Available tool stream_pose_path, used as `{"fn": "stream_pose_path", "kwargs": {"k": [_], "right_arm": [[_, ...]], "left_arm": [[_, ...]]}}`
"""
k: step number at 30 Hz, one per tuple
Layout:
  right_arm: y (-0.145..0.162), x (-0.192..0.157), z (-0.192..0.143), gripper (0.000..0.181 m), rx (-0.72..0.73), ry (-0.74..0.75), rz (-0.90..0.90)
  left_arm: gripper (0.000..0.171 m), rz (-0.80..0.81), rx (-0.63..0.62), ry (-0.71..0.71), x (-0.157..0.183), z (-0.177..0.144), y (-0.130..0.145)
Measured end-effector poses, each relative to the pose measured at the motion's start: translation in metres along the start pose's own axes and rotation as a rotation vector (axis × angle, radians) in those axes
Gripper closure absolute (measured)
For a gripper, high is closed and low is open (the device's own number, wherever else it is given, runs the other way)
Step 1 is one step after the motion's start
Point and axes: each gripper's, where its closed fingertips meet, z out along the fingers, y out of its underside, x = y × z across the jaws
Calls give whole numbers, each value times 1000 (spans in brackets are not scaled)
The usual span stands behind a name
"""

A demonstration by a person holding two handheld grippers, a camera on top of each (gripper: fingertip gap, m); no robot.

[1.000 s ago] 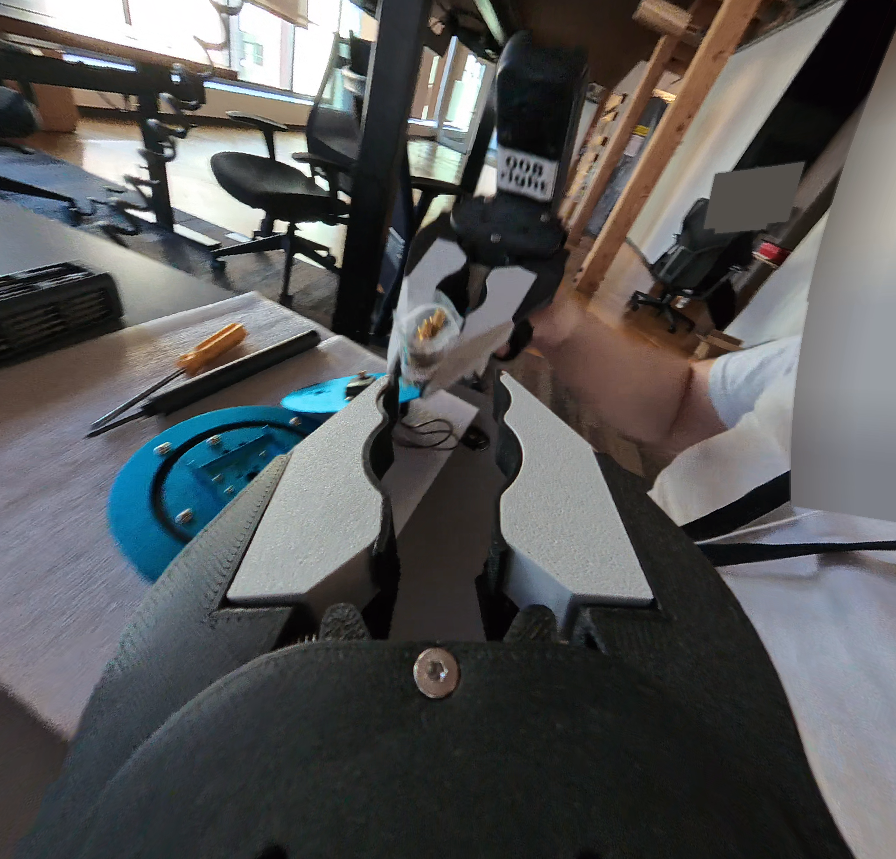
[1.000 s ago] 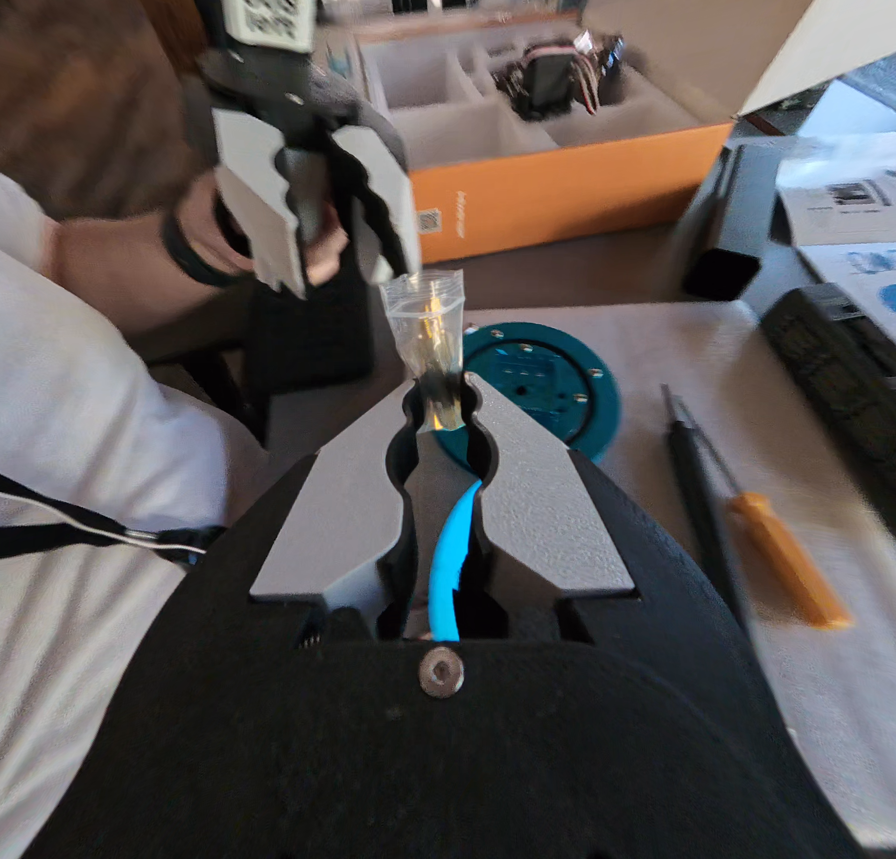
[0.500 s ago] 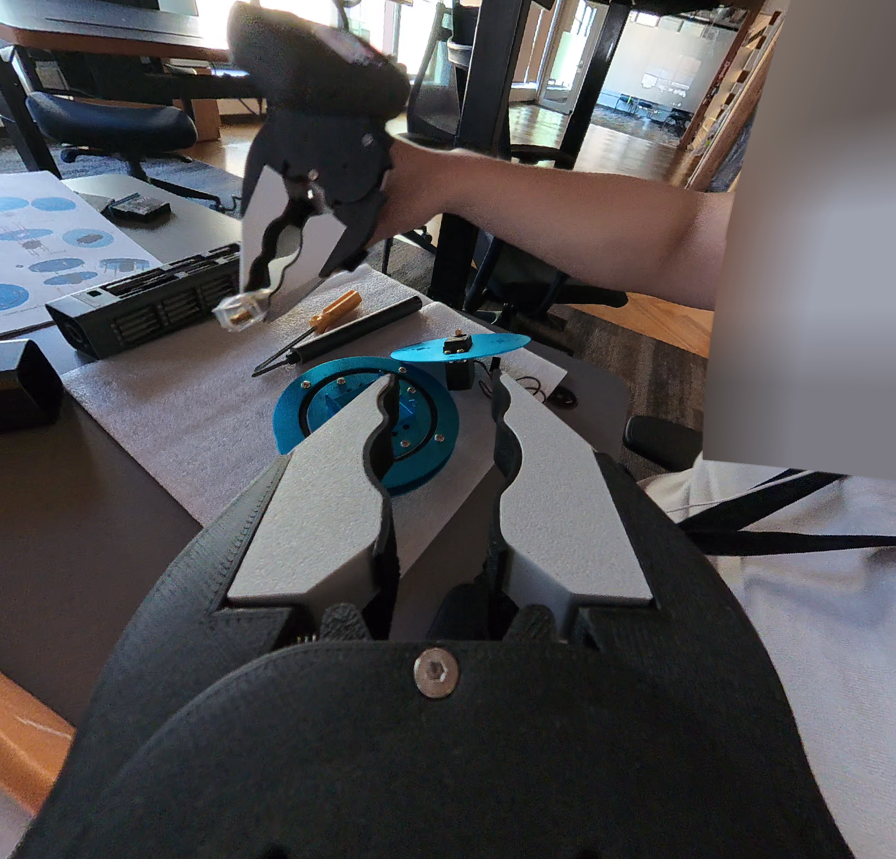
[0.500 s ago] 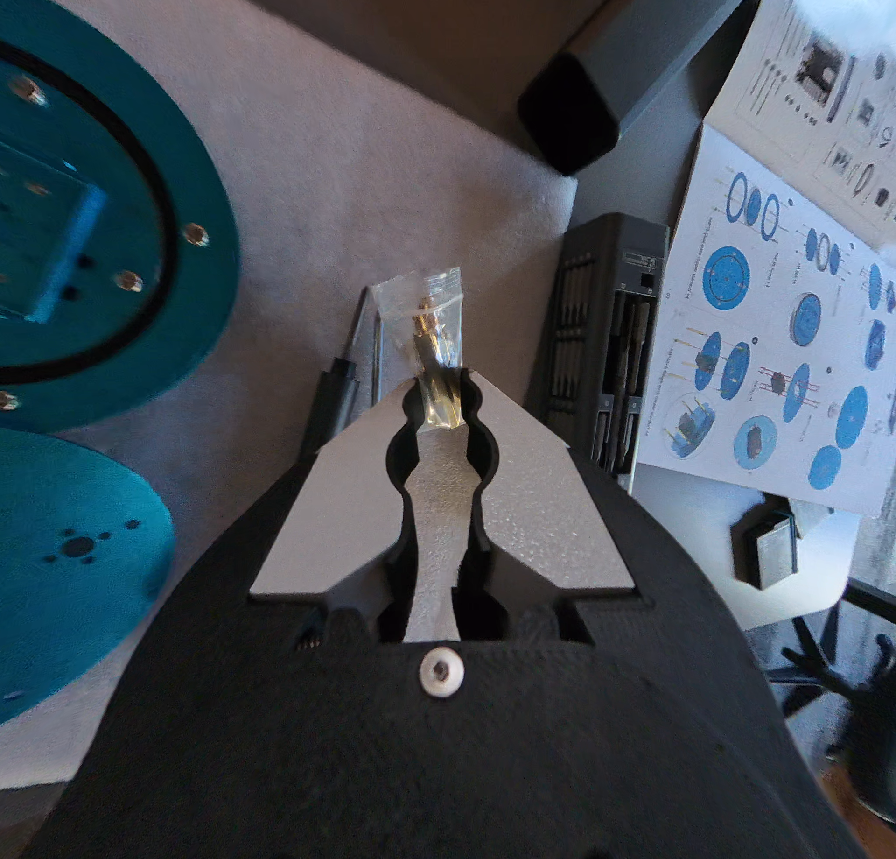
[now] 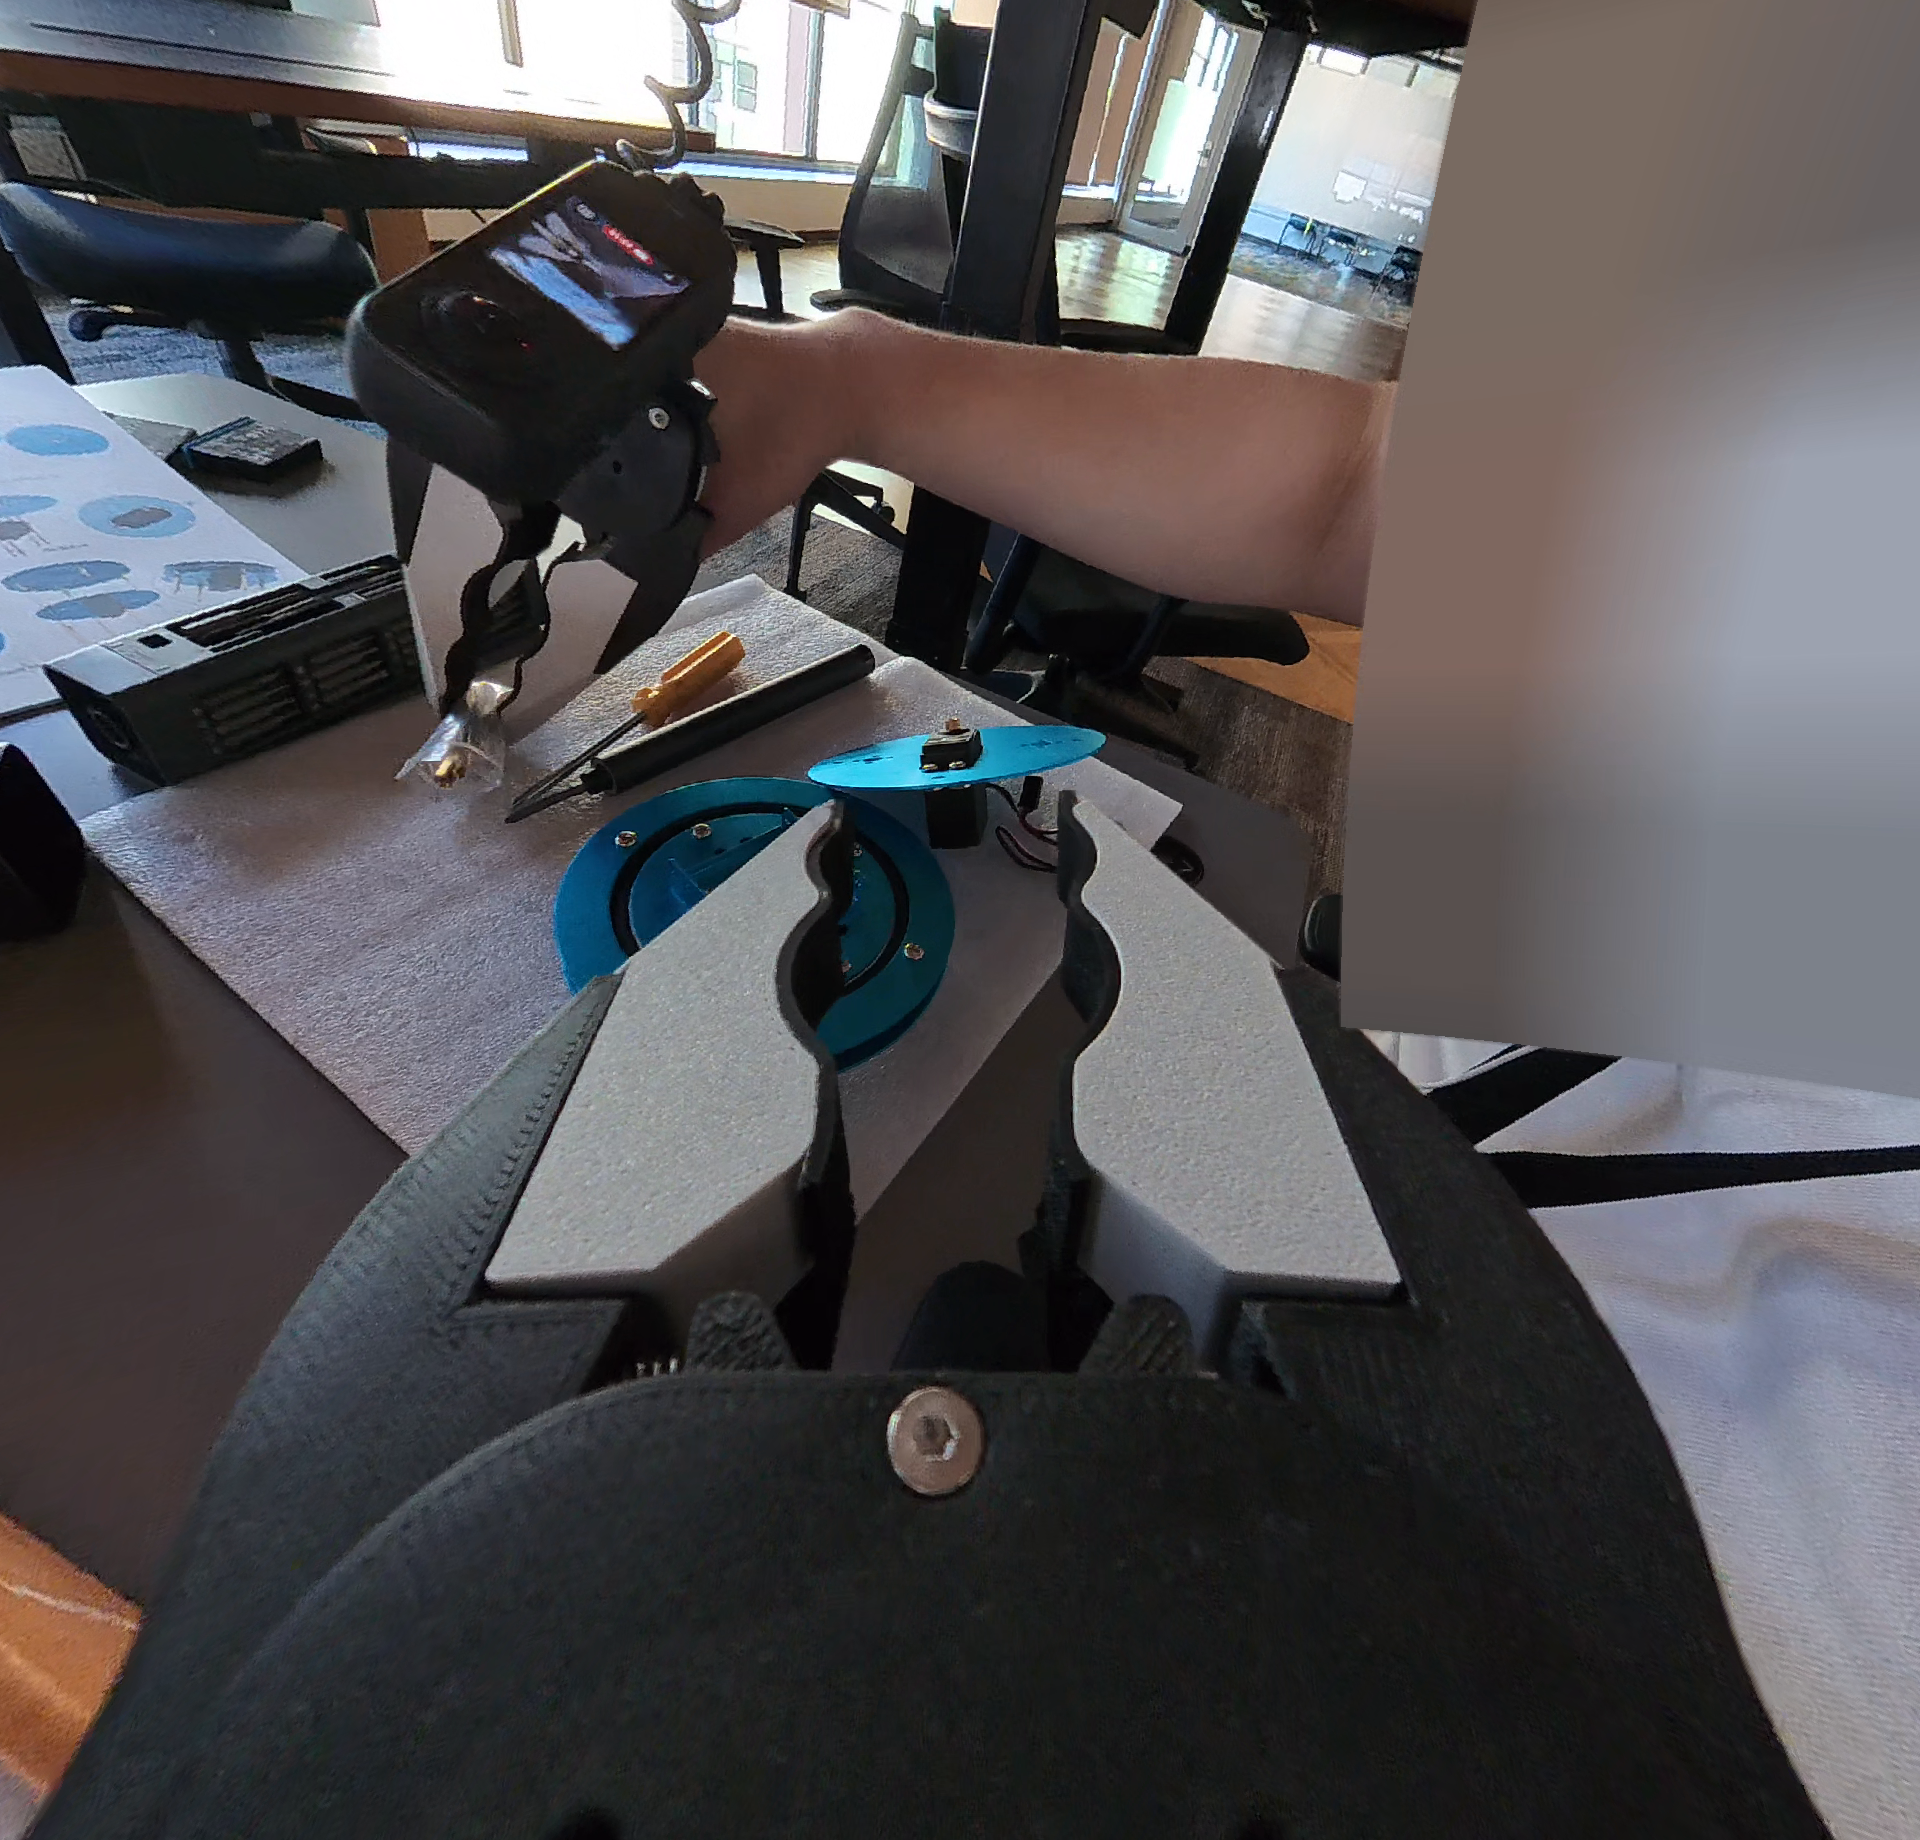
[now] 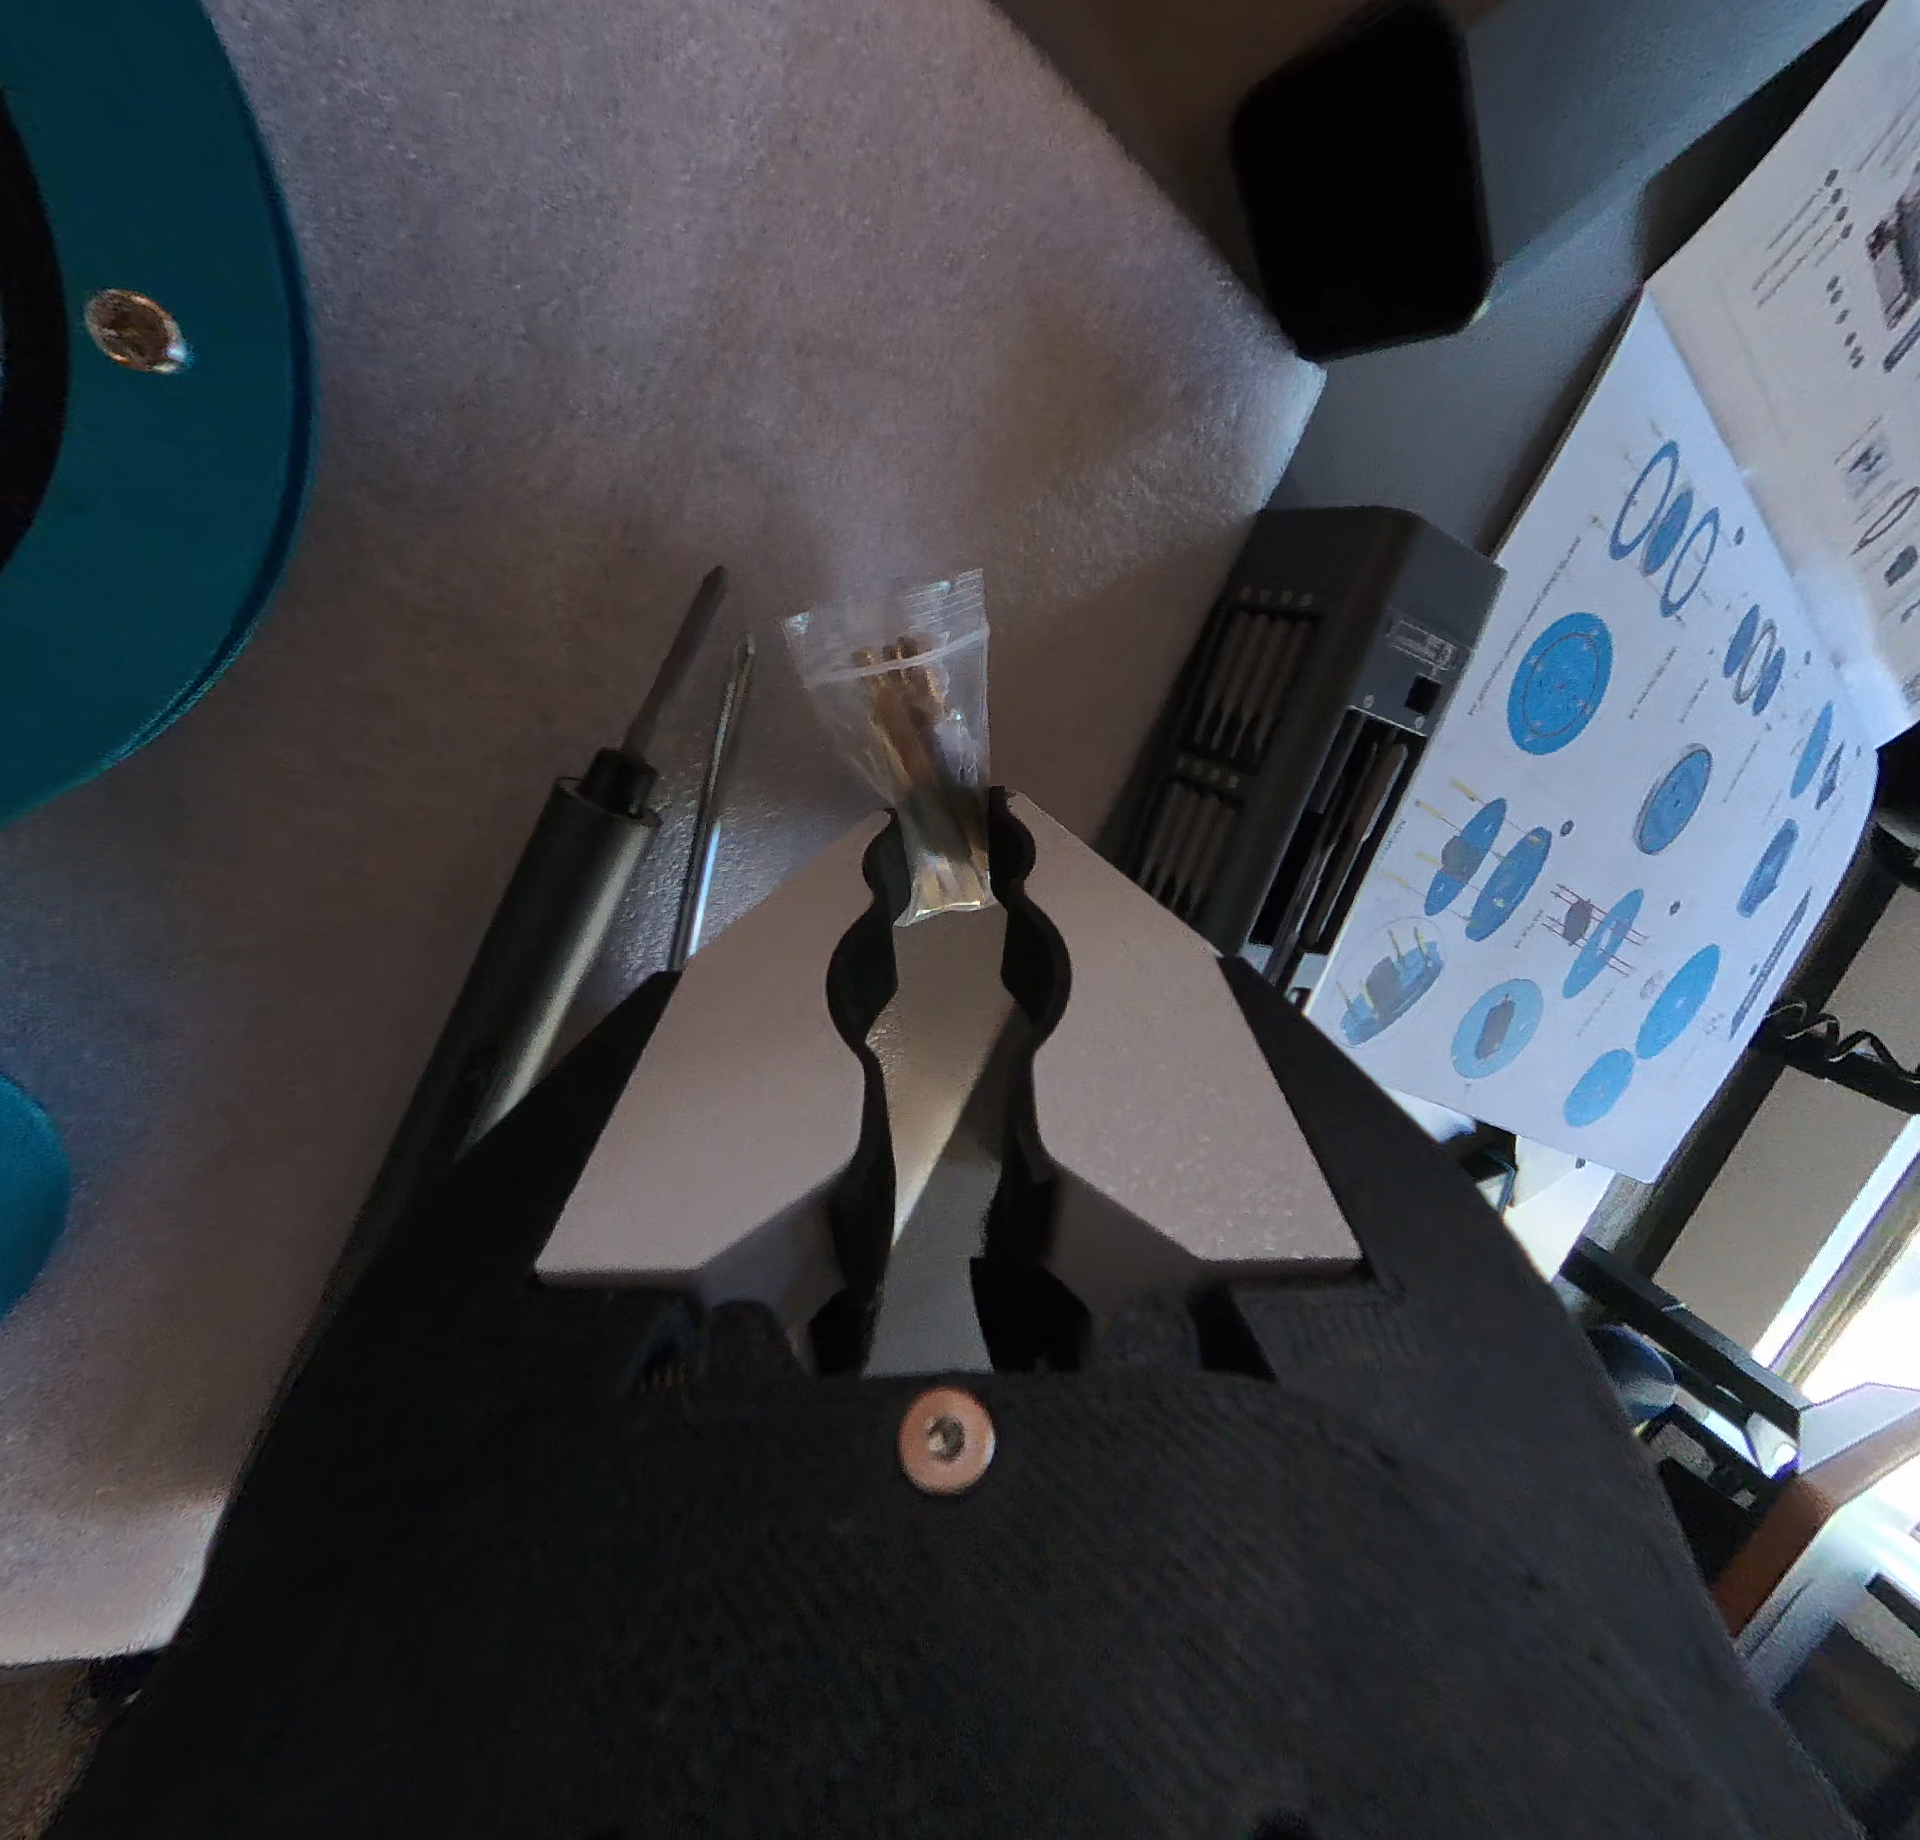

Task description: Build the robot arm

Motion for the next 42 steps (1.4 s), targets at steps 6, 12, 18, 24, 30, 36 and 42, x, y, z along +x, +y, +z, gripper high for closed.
{"fn": "stream_pose_path", "kwargs": {"k": [6, 12, 18, 24, 30, 36, 42], "right_arm": [[-4, -5, 0, 166, -7, -51, 11], [-4, -7, -3, 166, 33, -77, 83], [-3, -3, -6, 167, 46, -42, 96], [2, -6, -3, 163, 30, -55, 92], [6, -3, -8, 167, 93, -66, 155], [9, -4, -9, 173, 119, -76, 176], [14, -7, -12, 174, 150, -57, 218]], "left_arm": [[132, 0, 0, 0, 3, -1, 0], [132, -7, -16, -3, 3, -2, 5], [132, -15, -13, 2, 2, -1, 5], [131, -12, -23, -2, 3, 0, 7], [132, -15, -32, -19, -1, -3, 9], [131, -19, -37, -16, -2, -2, 10], [132, -20, -44, -17, -2, -1, 13]]}}
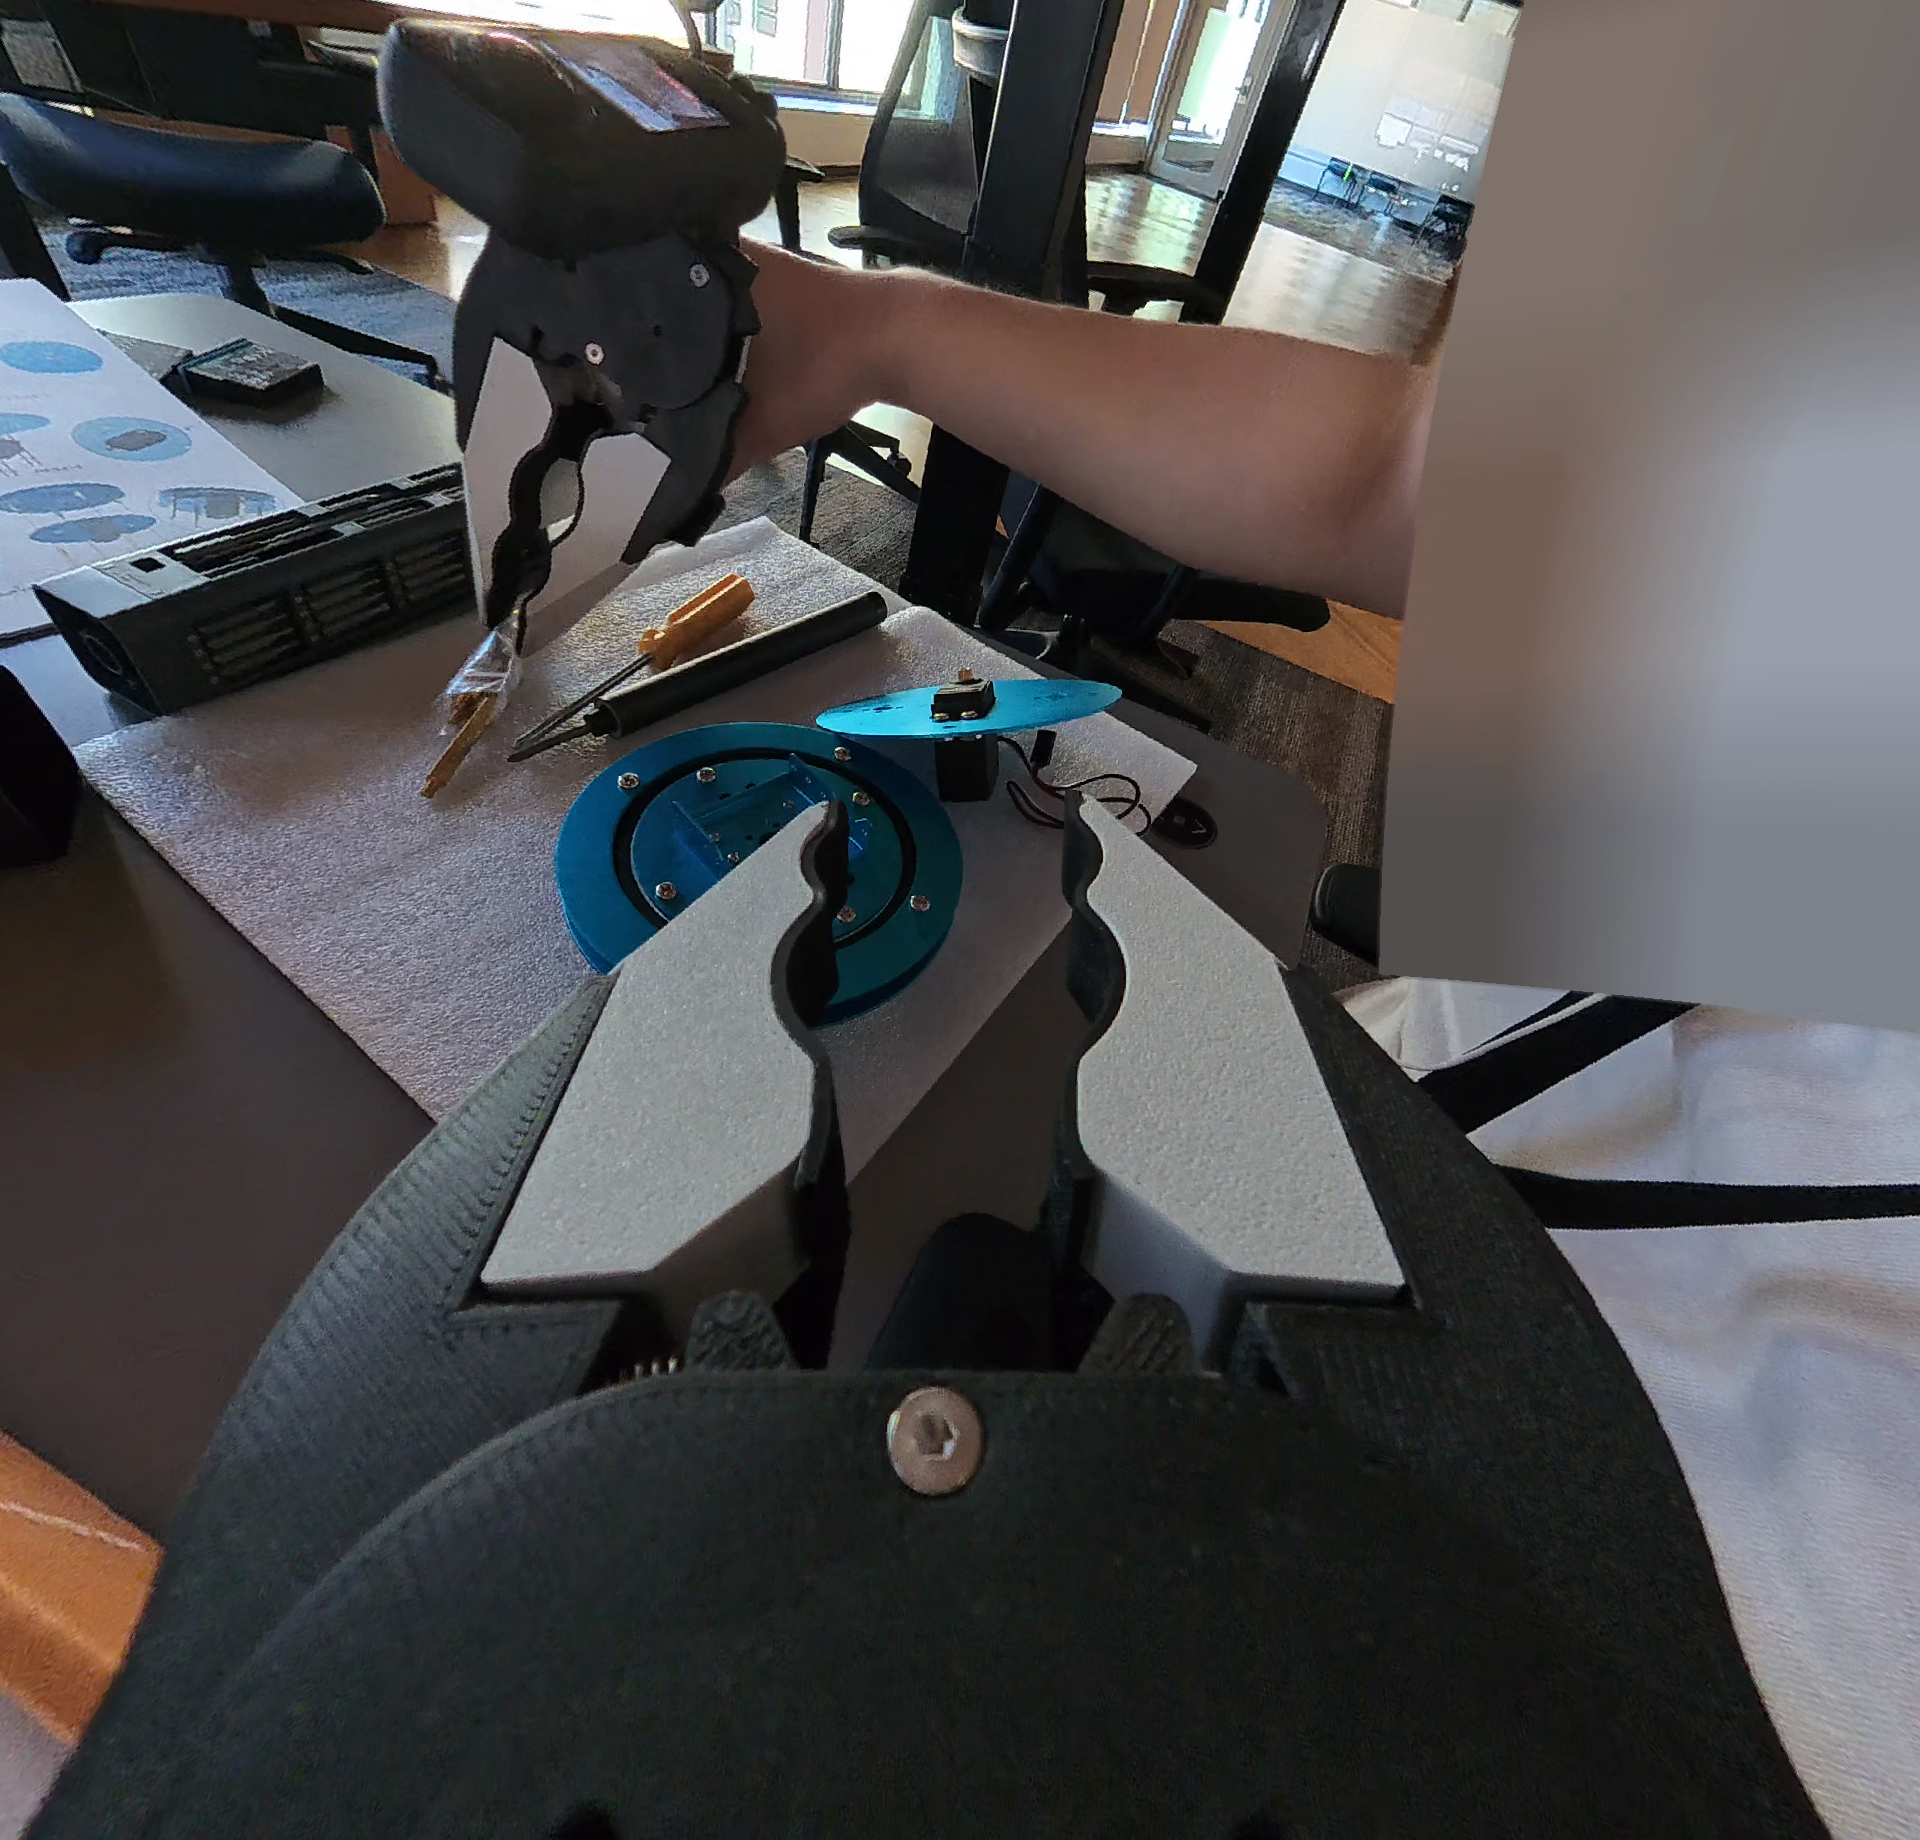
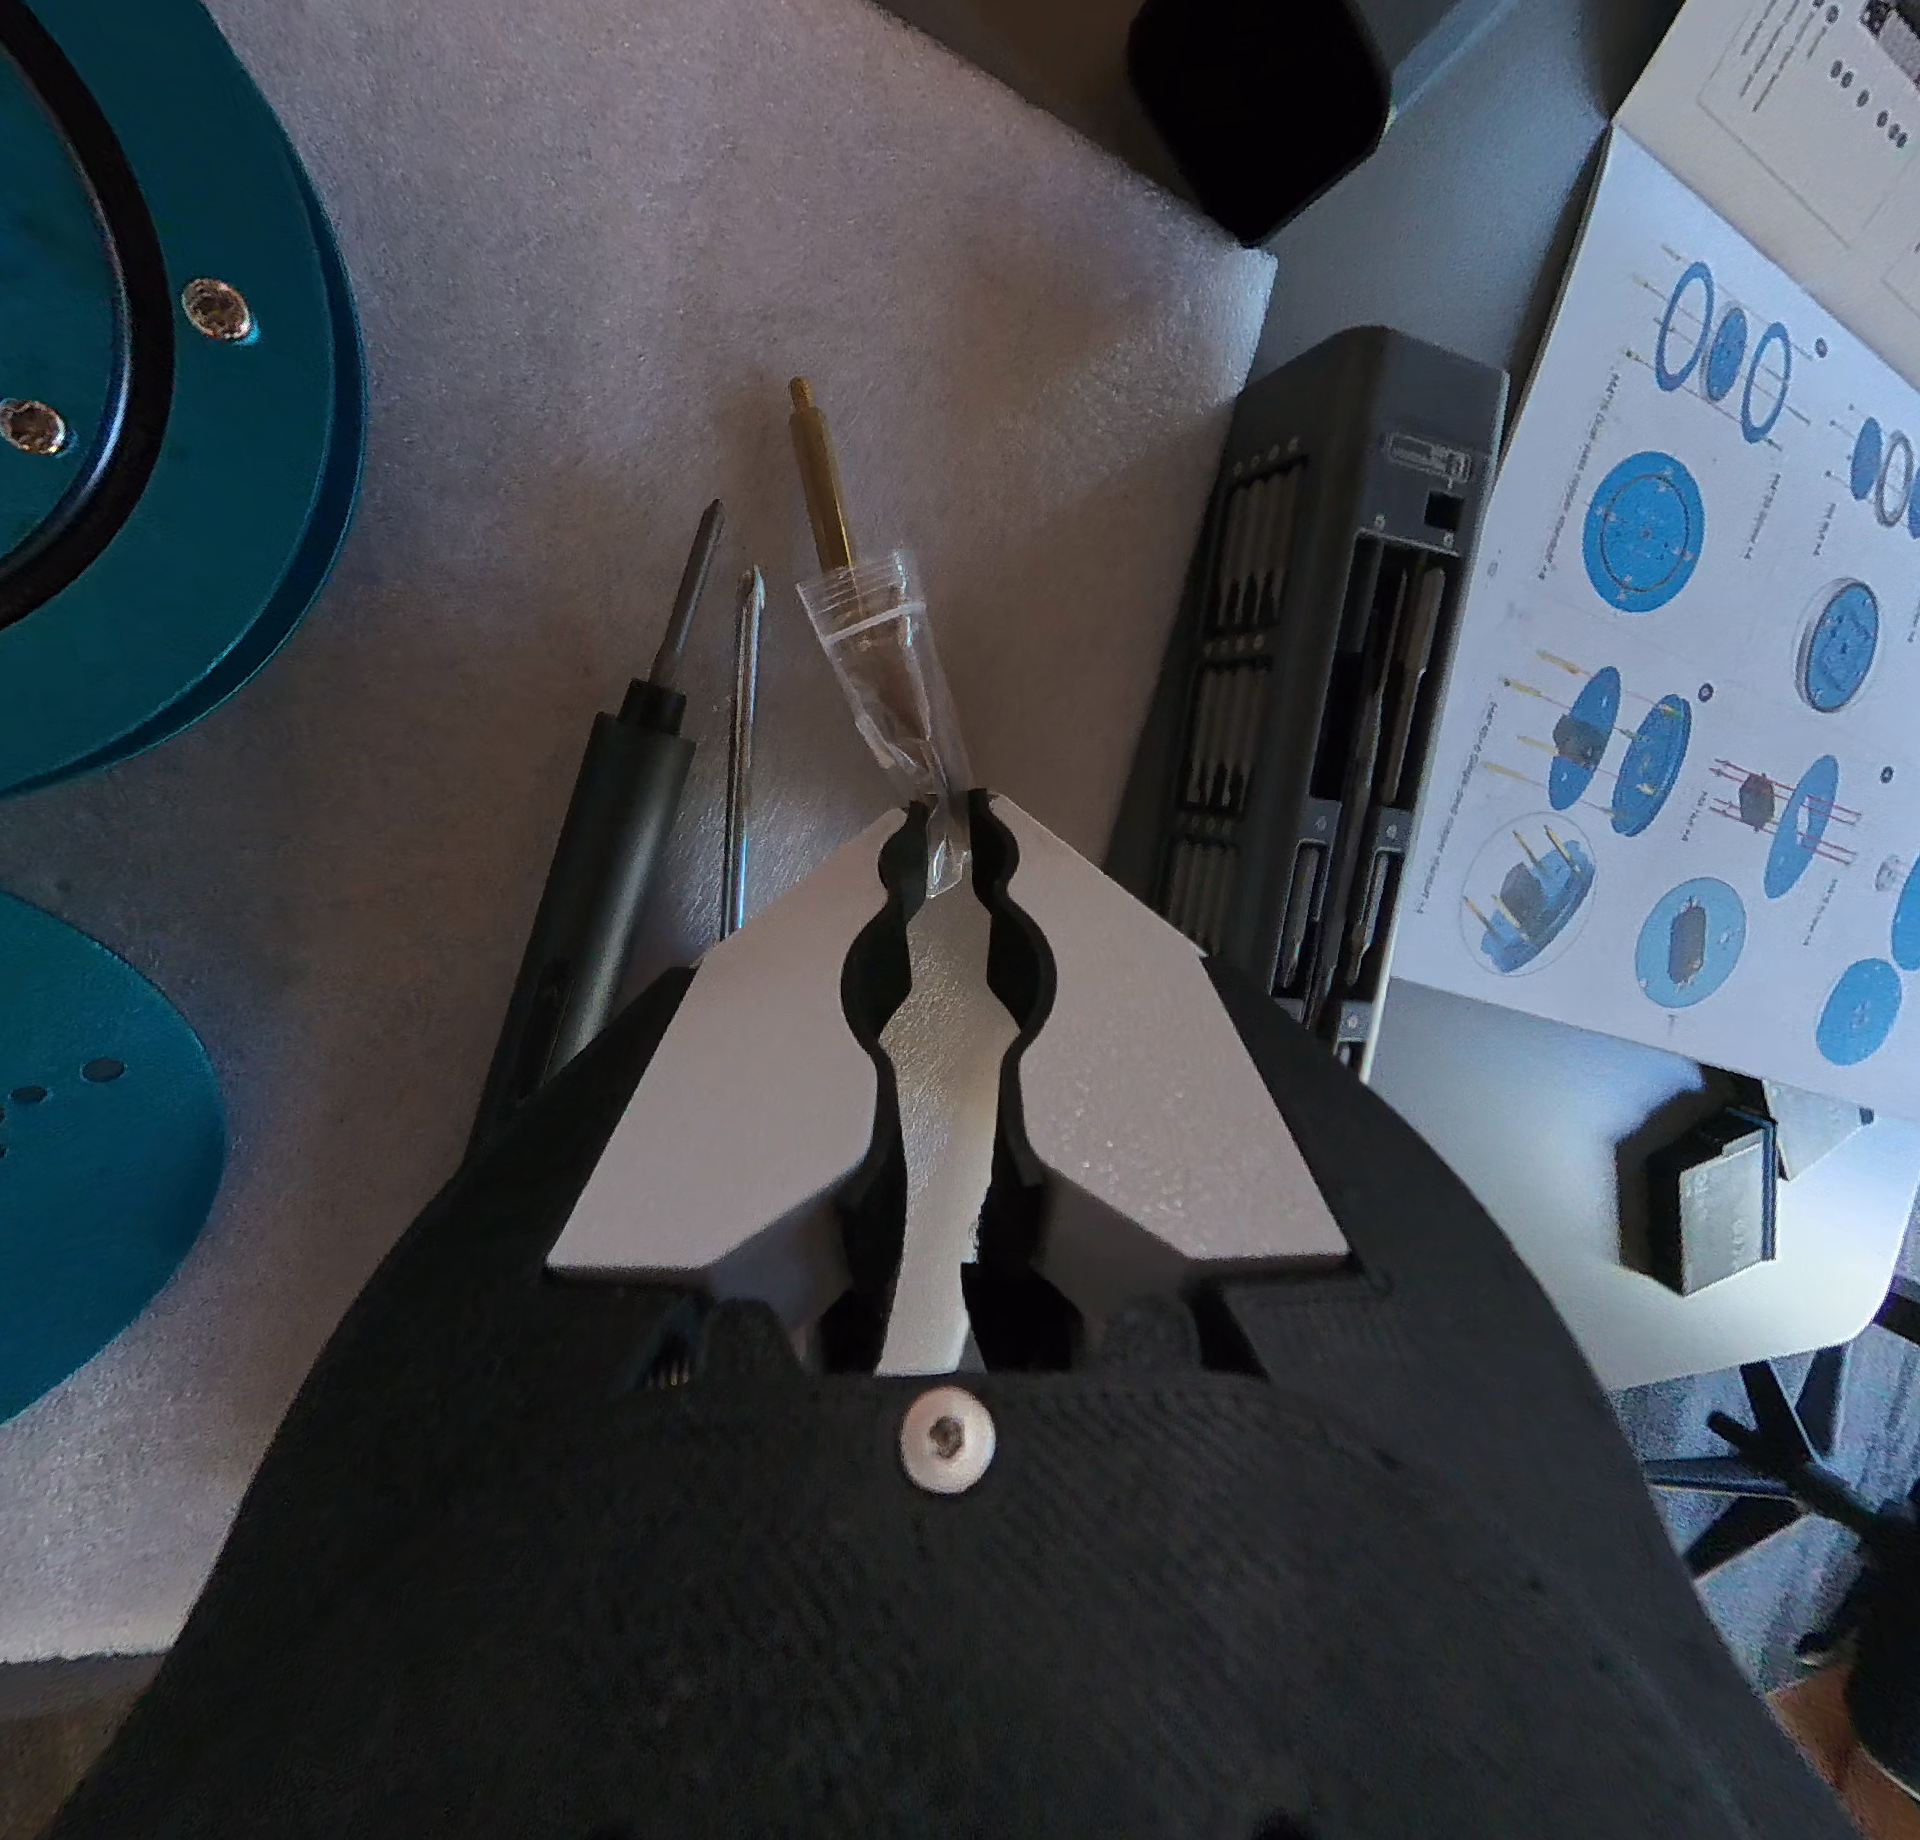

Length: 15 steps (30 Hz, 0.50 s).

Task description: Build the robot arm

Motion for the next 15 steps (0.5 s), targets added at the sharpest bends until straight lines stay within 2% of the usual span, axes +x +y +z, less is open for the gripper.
{"fn": "stream_pose_path", "kwargs": {"k": [8, 15], "right_arm": [[9, 0, -4, 174, 77, 21, 104], [15, 4, -9, 178, 67, 41, 131]], "left_arm": [[131, 12, -17, 20, -1, 1, -1], [131, 32, -27, 5, -4, -3, -5]]}}
